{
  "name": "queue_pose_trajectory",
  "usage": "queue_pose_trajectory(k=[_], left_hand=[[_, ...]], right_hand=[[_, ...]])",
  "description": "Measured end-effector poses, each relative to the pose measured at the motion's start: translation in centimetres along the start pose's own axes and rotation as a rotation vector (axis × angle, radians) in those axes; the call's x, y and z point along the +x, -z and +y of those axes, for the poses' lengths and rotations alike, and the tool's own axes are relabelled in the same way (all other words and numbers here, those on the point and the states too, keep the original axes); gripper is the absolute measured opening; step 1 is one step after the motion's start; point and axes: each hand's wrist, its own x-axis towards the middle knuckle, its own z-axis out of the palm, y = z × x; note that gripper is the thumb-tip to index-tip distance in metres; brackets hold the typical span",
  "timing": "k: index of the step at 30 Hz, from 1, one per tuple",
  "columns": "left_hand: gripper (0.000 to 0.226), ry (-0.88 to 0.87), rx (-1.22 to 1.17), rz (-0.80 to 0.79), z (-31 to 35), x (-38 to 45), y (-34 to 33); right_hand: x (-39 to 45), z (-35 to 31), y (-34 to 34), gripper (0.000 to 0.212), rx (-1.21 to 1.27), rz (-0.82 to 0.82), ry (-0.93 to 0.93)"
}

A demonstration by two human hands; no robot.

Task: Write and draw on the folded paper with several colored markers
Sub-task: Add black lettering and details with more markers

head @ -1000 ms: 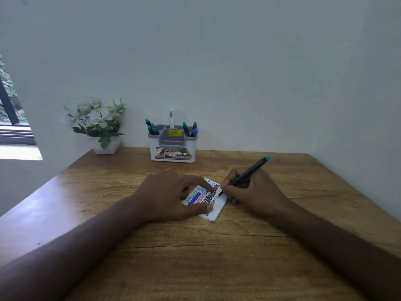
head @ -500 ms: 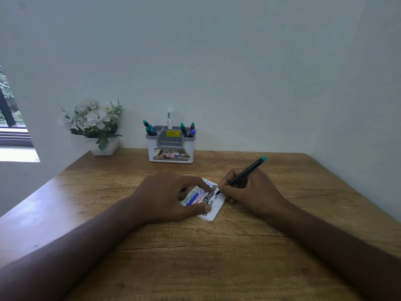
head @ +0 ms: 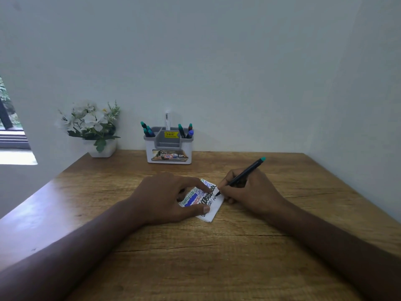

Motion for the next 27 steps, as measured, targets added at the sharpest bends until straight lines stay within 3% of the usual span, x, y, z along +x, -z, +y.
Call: queue_pose_trajectory(k=[20, 27], left_hand=[[0.069, -0.004, 0.006, -0.011, 0.06, 0.08, 0.10], [0.067, -0.001, 0.003, -0.015, 0.04, 0.03, 0.02]], right_hand=[[-0.05, -0.27, 0.26, 0.006, 0.037, 0.057, -0.055], [-0.15, -0.46, -0.12, 0.004, 0.056, 0.170, -0.074]])
